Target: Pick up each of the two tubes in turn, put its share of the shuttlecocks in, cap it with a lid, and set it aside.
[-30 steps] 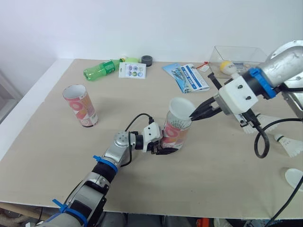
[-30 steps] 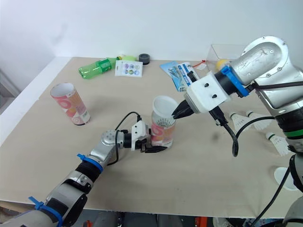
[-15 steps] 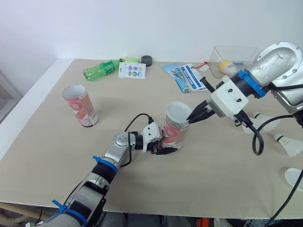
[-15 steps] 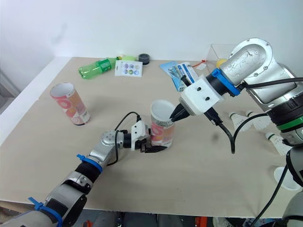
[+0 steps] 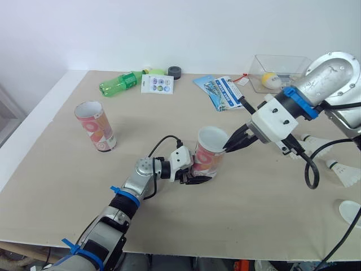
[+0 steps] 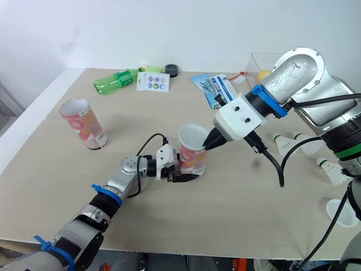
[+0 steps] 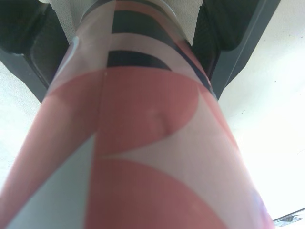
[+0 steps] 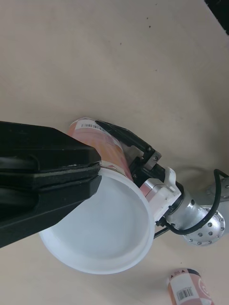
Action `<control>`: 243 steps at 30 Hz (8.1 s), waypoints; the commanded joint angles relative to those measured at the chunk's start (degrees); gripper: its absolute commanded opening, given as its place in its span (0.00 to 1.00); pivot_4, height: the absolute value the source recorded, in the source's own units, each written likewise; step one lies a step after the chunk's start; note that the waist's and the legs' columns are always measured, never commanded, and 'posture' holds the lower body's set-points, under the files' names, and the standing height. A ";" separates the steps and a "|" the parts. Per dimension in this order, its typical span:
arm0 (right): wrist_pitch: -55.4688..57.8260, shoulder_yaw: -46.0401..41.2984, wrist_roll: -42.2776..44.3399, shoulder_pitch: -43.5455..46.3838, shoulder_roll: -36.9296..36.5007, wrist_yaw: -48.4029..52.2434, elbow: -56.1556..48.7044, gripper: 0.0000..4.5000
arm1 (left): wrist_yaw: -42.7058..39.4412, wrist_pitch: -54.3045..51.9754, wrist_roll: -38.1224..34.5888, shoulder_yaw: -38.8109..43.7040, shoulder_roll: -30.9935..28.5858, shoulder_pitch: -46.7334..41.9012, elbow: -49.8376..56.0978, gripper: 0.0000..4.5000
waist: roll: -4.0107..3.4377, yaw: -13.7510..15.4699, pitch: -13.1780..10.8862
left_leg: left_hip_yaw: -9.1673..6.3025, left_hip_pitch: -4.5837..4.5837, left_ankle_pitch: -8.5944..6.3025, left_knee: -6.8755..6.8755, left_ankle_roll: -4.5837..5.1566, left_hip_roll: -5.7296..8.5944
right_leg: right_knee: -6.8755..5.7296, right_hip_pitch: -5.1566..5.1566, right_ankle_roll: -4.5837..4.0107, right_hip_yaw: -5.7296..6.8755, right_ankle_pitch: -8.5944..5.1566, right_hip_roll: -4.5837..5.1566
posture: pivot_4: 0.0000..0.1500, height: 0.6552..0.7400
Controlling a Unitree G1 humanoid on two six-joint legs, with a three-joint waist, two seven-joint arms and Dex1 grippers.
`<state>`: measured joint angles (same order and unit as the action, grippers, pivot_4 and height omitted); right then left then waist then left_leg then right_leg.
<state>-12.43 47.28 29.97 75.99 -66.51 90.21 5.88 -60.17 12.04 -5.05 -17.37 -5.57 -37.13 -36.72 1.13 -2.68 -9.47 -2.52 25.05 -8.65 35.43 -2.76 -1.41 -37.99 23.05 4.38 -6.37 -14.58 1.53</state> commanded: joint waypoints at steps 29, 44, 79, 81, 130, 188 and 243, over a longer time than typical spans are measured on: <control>-0.59 1.15 0.69 2.44 0.02 2.29 1.19 0.01 | 1.81 -2.46 2.54 -0.98 -1.04 2.35 -1.99 0.68 | 0.00 0.00 0.00 | 0.01 -0.01 0.00 0.01 0.00 -0.01 | 0.00 0.00 -0.02 0.00 0.02 0.00 | 1.00 1.00; 16.85 -10.59 11.23 0.11 0.10 2.29 2.04 0.49 | 1.71 -3.35 2.46 -0.84 -1.68 3.28 -0.74 0.68 | 0.00 0.00 0.00 | 0.01 0.00 0.00 -0.02 0.00 -0.04 | 0.00 0.01 -0.05 0.00 0.02 -0.01 | 1.00 1.00; 40.96 -32.26 -4.92 -24.37 19.27 -15.02 -8.52 0.02 | 2.07 -5.45 1.78 0.65 -2.15 4.30 1.46 0.68 | 0.00 -0.11 0.10 | -0.04 -0.02 0.07 0.01 0.11 -0.20 | -0.11 0.07 -0.10 0.02 0.13 -0.32 | 1.00 1.00; 41.02 -32.04 -6.06 -24.22 19.70 -14.61 -9.06 0.02 | 2.11 -5.51 1.77 0.71 -2.22 4.40 1.53 0.68 | 0.00 -0.11 0.10 | -0.04 -0.02 0.07 0.01 0.11 -0.20 | -0.11 0.07 -0.10 0.02 0.13 -0.32 | 1.00 1.00; 39.37 -25.46 -21.28 -26.33 23.10 -9.64 -8.51 0.02 | 2.96 -6.32 1.38 1.07 -1.65 4.55 2.25 0.68 | 0.46 -0.26 0.73 | 0.01 -0.64 -0.11 -0.14 -0.16 -0.26 | -0.05 -0.07 -0.28 0.03 0.05 -0.28 | 1.00 1.00; 37.90 -61.30 1.27 -63.02 30.27 -27.73 -19.40 0.99 | 2.63 -5.43 -0.28 1.50 -2.39 5.25 6.86 1.00 | 0.40 -0.16 0.40 | -0.12 -0.02 -0.33 -0.18 -0.32 -0.17 | 0.05 0.28 -0.10 0.01 -0.13 -0.26 | 1.00 1.00; 9.44 -38.01 -14.53 -50.85 44.65 -20.02 14.63 0.99 | 3.01 -23.38 -13.15 6.64 -20.06 25.59 45.64 1.00 | 0.31 -0.50 -0.16 | -0.10 -0.41 -0.28 -0.56 -0.34 -0.38 | 0.04 0.14 -0.38 0.01 -0.15 -0.45 | 1.00 1.00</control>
<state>-2.71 8.56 15.46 24.57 -22.61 69.79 19.61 -57.56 -11.70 -17.91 -11.17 -25.41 -11.69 6.66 1.43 -3.19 -9.63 -2.62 24.64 -8.93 34.87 -3.10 -1.79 -37.95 23.19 4.00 -6.36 -14.72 1.09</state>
